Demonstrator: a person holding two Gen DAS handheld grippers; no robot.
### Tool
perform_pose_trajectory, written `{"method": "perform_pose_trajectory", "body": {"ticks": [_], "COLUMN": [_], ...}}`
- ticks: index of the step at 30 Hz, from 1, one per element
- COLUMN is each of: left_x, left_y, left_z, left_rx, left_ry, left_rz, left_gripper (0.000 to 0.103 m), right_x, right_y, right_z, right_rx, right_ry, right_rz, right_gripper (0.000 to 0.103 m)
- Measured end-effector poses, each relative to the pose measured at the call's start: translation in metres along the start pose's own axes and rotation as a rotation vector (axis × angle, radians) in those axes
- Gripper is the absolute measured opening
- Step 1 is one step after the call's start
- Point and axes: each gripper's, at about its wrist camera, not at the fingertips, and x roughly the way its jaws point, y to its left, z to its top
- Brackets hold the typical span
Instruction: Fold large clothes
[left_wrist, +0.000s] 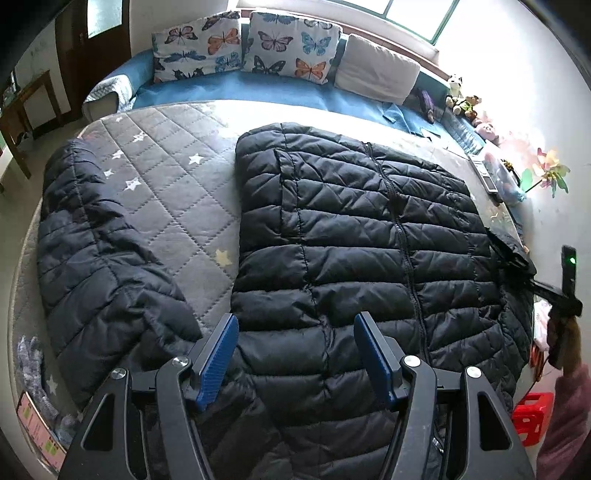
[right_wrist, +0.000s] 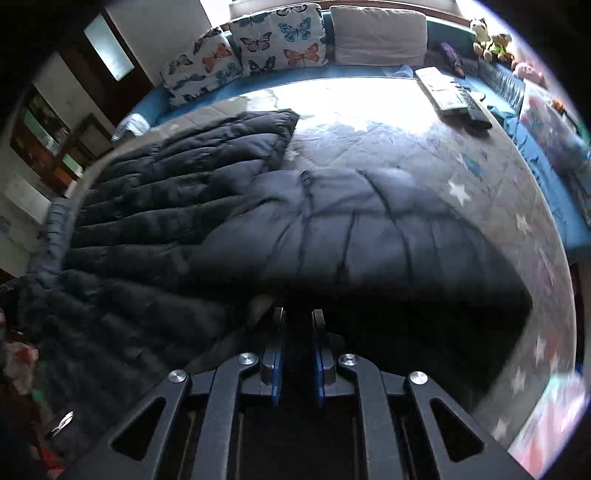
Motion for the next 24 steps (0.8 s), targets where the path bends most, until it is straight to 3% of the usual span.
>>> {"method": "perform_pose_trajectory", "body": {"ticks": [8, 9, 11, 13, 14, 19, 24], "left_x": [0.034, 0.039, 0.053, 0.068, 0.075, 0.103, 0.128], "left_y": [0.013, 0.014, 0.019, 0.025, 0.028, 0.055, 0.062], "left_z": [0.052, 0.059, 0.072, 0.081, 0.084, 0.094, 0.097], "left_rx": [-0.045, -0.046, -0.061, -0.082, -0.095, -0.184, -0.200], "left_ry": [-0.008, -0.011, -0.022, -0.012, -0.009, 0.012, 0.077], "left_rz": [-0.070, -0.076, -0.076, -0.068, -0.058, -0.078, -0.113], "left_gripper": [0.069, 0.070, 0.072, 0.072, 0.073, 0.073, 0.073], "right_x": [-0.025, -0.029, -0.031, -0.028, -0.024, 0.014, 0.058], "right_y": [-0.049, -0.050, -0.045, -0.028, -0.020, 0.026, 0.050], "right_z": [0.060, 0.065, 0.070, 0.070, 0.067, 0.062, 0.067], "right_rx": [0.146, 0.151, 0.142, 0.091, 0.068, -0.057, -0.111], "right_ry": [-0.160, -0.159, -0.147, -0.107, -0.089, 0.047, 0.119], "right_rz": [-0.337, -0.341, -0.257, -0.127, -0.083, 0.103, 0.084], "right_gripper": [0.015, 0.016, 0.024, 0.061, 0.067, 0.068, 0.068]}}
